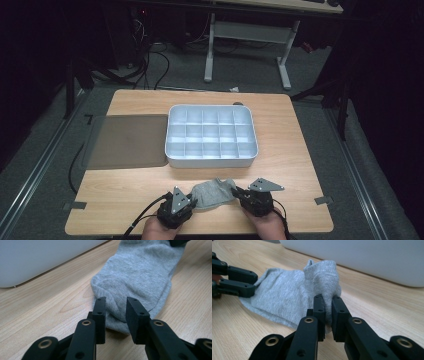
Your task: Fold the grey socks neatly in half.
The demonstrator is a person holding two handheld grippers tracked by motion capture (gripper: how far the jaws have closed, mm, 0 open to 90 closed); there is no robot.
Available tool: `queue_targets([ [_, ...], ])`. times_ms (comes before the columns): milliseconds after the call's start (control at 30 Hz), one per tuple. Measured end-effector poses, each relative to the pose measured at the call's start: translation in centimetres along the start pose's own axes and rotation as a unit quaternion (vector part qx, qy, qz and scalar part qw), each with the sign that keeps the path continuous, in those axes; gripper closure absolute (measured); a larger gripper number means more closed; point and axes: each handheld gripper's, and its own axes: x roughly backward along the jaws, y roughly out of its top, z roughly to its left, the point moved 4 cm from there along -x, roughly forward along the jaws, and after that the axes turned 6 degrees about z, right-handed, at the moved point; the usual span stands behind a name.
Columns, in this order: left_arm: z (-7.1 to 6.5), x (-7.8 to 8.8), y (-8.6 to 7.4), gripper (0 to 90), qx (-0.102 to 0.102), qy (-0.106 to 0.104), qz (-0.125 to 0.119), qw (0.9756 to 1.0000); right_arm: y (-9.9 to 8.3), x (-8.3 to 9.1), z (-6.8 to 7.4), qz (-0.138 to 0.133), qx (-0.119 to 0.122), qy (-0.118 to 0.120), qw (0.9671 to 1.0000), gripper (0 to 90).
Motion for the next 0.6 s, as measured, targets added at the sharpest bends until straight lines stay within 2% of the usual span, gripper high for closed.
queue_targets([
  [100,0.0,0.0,0.0,69.9,0.000,0.000,0.000,1.0000,0.0,0.2,0.0,-0.007,-0.001,0.001,1.0000,84.3],
  [200,0.1,0.4,0.4,66.3,0.008,-0.001,-0.008,0.9999,0.0,0.1,0.0,-0.001,-0.002,0.003,1.0000,84.3],
  [267,0.0,0.8,1.3,65.1,0.010,-0.001,-0.024,0.9997,-0.1,-0.1,0.0,0.003,-0.004,0.004,1.0000,84.3],
  [333,-0.4,0.7,2.6,67.0,0.009,-0.013,-0.031,0.9994,-0.1,-0.2,0.0,0.006,-0.001,0.005,1.0000,84.3],
  [433,-1.5,-0.2,4.6,69.7,0.011,-0.037,-0.031,0.9988,-0.2,-0.3,0.1,0.009,-0.002,0.007,0.9999,84.2],
  [467,-1.5,-0.2,4.6,71.2,0.011,-0.037,-0.031,0.9988,-0.2,-0.4,0.1,0.010,-0.002,0.008,0.9999,84.3],
  [533,-2.4,-2.2,5.7,73.9,0.006,-0.035,-0.010,0.9993,-0.2,-0.4,0.1,0.009,-0.001,0.010,0.9999,84.2],
  [600,-2.6,-3.3,5.9,77.3,0.011,-0.032,0.005,0.9994,-0.3,-0.5,0.1,0.010,-0.002,0.012,0.9999,84.3],
])
